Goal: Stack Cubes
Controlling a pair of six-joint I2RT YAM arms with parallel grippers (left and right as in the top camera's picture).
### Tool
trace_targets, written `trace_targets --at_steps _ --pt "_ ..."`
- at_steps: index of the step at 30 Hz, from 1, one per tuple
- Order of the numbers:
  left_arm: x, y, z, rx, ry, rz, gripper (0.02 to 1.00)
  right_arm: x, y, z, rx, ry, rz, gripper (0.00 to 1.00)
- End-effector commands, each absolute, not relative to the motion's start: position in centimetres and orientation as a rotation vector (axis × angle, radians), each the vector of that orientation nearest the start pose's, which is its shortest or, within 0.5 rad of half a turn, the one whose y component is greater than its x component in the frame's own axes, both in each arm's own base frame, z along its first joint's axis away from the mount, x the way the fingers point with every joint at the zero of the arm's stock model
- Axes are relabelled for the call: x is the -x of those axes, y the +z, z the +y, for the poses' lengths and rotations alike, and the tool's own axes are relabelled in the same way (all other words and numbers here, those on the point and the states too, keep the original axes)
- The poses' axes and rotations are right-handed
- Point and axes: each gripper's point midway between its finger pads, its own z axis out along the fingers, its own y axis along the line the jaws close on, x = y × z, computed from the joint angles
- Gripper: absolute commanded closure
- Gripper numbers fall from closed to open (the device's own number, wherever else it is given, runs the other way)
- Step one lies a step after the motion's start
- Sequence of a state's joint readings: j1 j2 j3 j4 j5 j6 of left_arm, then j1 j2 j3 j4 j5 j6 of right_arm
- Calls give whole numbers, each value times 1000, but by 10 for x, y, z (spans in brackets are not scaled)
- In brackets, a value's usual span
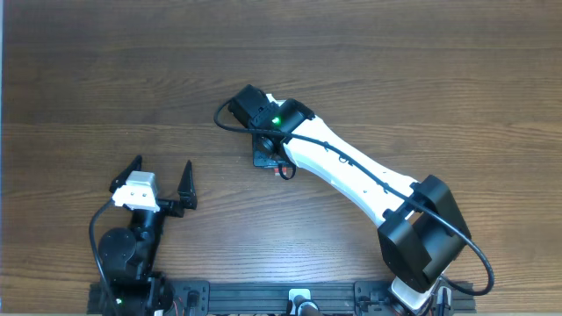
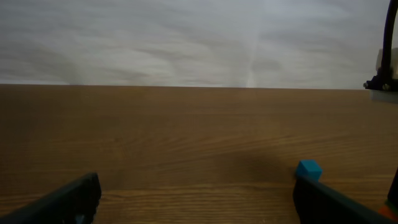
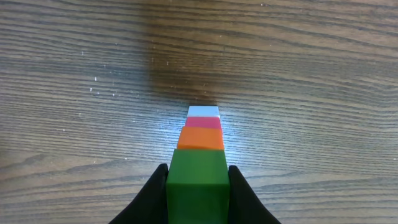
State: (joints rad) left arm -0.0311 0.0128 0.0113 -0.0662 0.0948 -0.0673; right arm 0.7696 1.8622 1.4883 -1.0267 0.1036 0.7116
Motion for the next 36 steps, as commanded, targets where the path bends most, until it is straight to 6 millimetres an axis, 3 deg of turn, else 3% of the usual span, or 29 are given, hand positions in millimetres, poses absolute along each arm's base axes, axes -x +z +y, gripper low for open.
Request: trace_targets --at_steps 1,36 --pt "-245 159 -24 -58 -145 1639 20 -286 100 261 65 91 2931 991" --pt "-245 159 -24 -58 -145 1639 18 -289 95 261 66 82 2913 989"
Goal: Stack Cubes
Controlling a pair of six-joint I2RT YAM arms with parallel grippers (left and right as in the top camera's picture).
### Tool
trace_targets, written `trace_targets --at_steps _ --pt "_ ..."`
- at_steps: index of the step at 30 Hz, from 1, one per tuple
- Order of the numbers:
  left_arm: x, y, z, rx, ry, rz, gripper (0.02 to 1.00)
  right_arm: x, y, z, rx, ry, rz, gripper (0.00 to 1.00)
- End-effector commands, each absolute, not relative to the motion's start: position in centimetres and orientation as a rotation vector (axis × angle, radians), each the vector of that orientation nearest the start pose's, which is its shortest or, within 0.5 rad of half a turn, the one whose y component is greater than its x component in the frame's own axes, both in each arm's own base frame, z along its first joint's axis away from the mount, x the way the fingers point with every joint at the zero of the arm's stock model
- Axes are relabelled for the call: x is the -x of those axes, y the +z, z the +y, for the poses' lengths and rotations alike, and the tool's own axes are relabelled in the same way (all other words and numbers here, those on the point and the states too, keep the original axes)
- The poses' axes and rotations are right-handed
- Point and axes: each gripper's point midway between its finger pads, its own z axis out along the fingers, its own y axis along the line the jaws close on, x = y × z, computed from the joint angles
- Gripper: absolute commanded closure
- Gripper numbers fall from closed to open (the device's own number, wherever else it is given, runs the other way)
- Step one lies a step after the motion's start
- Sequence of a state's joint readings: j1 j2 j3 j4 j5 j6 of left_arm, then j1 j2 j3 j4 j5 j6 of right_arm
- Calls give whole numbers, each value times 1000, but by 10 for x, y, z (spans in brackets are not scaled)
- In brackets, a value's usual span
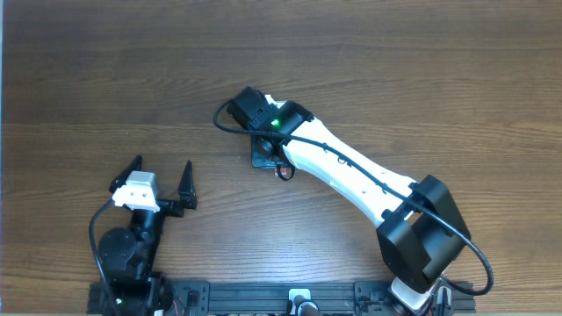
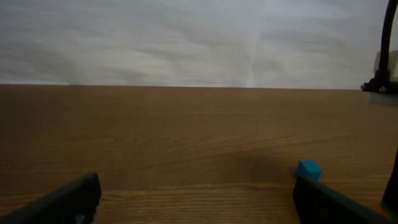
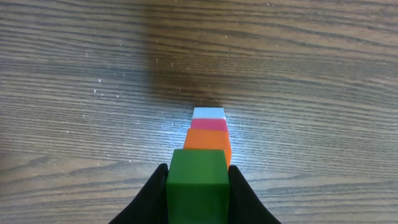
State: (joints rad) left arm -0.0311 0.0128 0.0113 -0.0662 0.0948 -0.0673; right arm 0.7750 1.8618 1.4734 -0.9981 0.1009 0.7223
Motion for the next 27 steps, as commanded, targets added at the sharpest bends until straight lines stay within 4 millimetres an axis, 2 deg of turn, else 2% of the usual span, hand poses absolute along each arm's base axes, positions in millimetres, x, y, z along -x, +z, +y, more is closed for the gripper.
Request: trace_targets --at_steps 1,19,20,25,27 --pt "-245 159 -24 -58 -145 1639 23 -289 95 261 65 82 2913 989" --pt "-245 159 -24 -58 -145 1639 18 -288 92 259 62 77 2917 976" --pt "-245 159 -24 -58 -145 1639 18 -288 92 259 62 77 2917 950" --pt "-245 159 -24 -58 -145 1639 20 -288 92 259 62 77 2917 665" --pt "-245 159 -24 -58 -145 1639 20 -288 92 259 62 77 2918 636"
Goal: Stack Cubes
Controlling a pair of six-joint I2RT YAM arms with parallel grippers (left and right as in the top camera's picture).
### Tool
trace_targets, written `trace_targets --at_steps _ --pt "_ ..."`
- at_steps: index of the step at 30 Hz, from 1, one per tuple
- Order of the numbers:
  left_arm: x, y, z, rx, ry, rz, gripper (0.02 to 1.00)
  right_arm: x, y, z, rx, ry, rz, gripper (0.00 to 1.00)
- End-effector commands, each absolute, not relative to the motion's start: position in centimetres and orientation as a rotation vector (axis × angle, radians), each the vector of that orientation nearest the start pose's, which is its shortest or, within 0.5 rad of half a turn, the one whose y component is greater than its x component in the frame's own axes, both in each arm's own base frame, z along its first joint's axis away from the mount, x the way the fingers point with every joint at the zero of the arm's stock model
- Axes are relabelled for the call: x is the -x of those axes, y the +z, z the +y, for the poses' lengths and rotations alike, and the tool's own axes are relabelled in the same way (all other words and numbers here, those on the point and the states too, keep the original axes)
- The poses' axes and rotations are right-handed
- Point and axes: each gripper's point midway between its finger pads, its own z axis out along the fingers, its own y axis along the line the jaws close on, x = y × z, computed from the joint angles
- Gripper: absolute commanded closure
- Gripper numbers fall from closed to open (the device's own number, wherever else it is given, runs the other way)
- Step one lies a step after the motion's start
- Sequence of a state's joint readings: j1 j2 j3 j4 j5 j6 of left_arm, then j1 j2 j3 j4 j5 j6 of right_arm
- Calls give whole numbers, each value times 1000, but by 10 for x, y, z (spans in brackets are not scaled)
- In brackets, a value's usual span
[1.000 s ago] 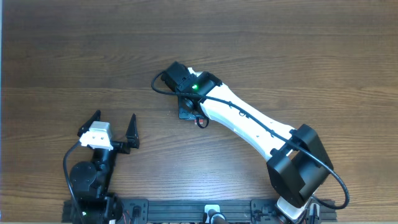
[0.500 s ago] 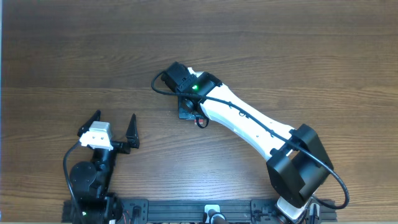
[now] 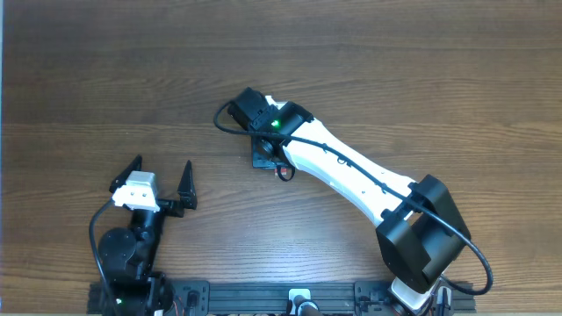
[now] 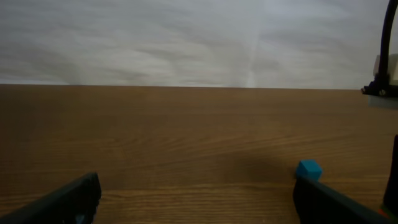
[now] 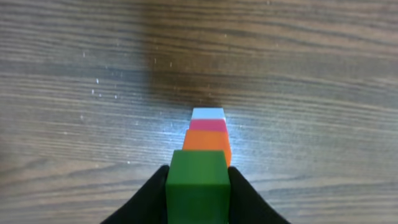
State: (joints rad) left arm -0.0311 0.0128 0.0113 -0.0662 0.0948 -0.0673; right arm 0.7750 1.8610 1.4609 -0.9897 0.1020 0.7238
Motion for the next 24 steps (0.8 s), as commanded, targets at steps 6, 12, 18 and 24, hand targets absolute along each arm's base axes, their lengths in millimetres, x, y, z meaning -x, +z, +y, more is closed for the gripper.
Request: trace_targets --at_steps 6,12,18,24 --pt "-245 159 -24 -58 -145 1639 18 -288 92 259 62 77 2918 581" --pt "-245 159 -24 -58 -145 1639 18 -289 92 259 62 77 2917 516" --pt "-245 159 -24 -58 -145 1639 20 -290 92 257 55 69 2913 305" --pt "-245 159 -24 -58 -145 1639 20 -294 97 256 48 75 2907 9"
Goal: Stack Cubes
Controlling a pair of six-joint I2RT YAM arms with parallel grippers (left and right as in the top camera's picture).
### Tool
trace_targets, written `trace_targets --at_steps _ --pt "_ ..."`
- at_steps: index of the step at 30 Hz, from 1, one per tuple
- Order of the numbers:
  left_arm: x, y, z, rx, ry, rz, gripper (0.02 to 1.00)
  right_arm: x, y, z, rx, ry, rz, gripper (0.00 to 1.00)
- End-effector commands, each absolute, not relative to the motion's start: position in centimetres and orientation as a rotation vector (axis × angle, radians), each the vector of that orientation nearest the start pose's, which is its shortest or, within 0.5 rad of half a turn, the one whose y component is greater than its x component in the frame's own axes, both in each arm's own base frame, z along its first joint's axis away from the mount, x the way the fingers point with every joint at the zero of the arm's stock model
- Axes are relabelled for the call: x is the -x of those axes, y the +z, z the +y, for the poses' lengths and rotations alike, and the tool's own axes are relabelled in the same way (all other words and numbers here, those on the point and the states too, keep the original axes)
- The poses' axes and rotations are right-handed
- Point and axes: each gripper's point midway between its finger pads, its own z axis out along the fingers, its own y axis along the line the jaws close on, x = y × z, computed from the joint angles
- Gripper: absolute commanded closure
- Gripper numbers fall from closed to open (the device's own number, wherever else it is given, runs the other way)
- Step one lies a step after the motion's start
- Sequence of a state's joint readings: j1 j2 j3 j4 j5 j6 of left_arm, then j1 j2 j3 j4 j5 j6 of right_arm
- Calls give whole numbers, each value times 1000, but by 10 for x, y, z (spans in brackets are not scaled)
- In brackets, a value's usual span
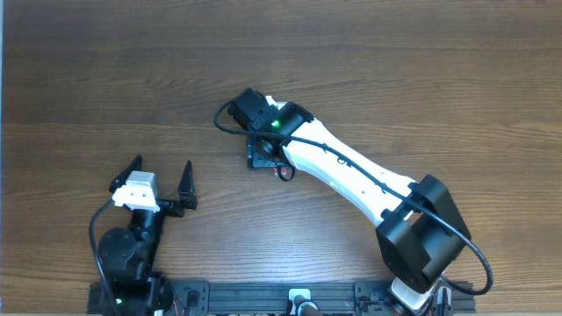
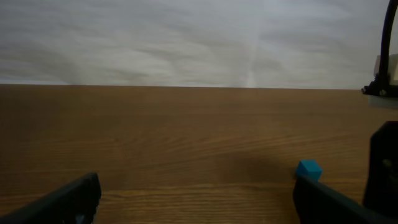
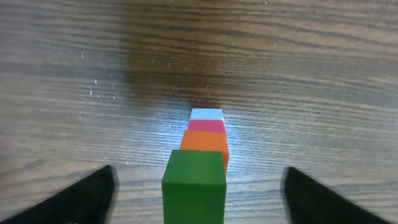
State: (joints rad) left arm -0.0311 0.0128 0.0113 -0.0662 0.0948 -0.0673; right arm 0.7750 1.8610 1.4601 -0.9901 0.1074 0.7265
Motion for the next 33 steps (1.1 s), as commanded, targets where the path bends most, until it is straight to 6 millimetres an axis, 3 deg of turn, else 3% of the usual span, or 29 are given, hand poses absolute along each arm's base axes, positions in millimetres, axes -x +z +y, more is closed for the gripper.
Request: trace_targets --at_steps 1,6,9,13,17,19,26,33 --pt "-245 159 -24 -58 -145 1639 20 -295 100 256 56 74 2907 9" --pt "-245 159 -24 -58 -145 1639 20 -310 126 256 80 96 2872 9" --pt "-245 159 -24 -58 -145 1639 18 -328 148 252 76 96 2834 9" --pt "-245 159 -24 -58 -145 1639 18 -350 163 248 79 67 2842 7" --pt "-245 159 -24 -58 -145 1639 18 -369 148 245 69 33 2885 9" --pt "-245 159 -24 -58 -145 1639 20 -376 127 248 72 55 2930 9" --pt "-245 159 -24 -58 -145 1639 18 -389 84 249 63 62 2990 7" --pt "-245 159 -24 -58 -145 1639 18 -398 60 251 67 78 3013 9"
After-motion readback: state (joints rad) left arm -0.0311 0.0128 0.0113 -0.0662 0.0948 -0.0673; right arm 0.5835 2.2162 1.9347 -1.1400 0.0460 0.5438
